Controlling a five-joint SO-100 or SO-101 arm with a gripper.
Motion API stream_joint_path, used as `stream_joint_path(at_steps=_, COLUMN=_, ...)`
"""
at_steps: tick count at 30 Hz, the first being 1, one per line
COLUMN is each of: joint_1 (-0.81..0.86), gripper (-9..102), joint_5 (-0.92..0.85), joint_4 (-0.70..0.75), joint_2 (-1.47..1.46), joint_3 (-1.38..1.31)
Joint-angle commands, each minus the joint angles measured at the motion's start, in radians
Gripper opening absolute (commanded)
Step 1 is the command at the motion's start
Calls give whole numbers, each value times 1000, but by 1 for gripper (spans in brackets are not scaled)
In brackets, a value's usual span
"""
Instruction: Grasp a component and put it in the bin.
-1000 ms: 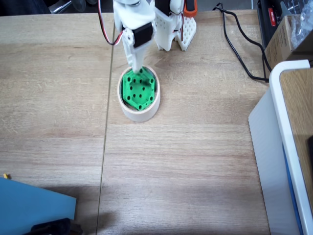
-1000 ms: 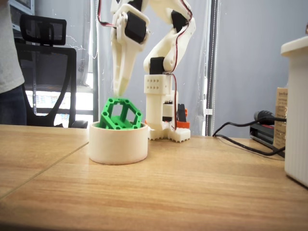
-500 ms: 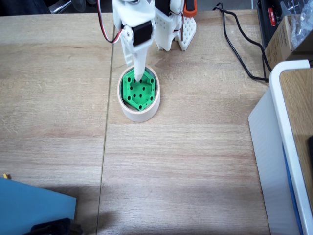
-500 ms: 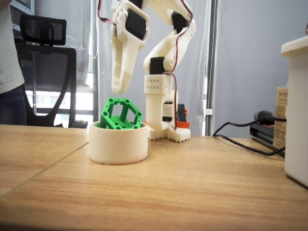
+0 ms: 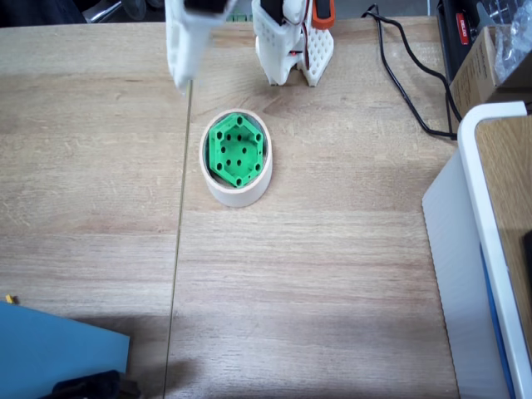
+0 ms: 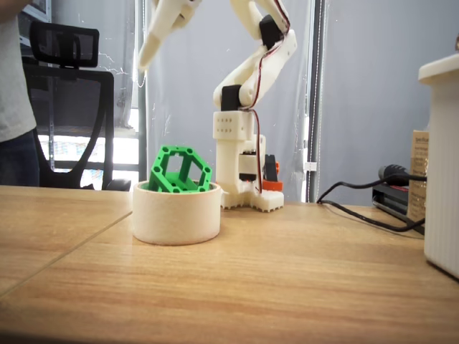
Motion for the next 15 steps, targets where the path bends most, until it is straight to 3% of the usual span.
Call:
stream_joint_path(at_steps=1, joint_1=114, gripper=0, joint_5=-2, joint_4=2, joint_2=98, joint_3=-58)
stream_joint_path(at_steps=9, joint_1=281, gripper=0, joint_5=-12, joint_4=-15, joint_2=304, joint_3=213)
stream_joint_path(at_steps=15, joint_1=314, gripper=0, joint_5=-141, joint_4=-15, joint_2=463, joint_3=430)
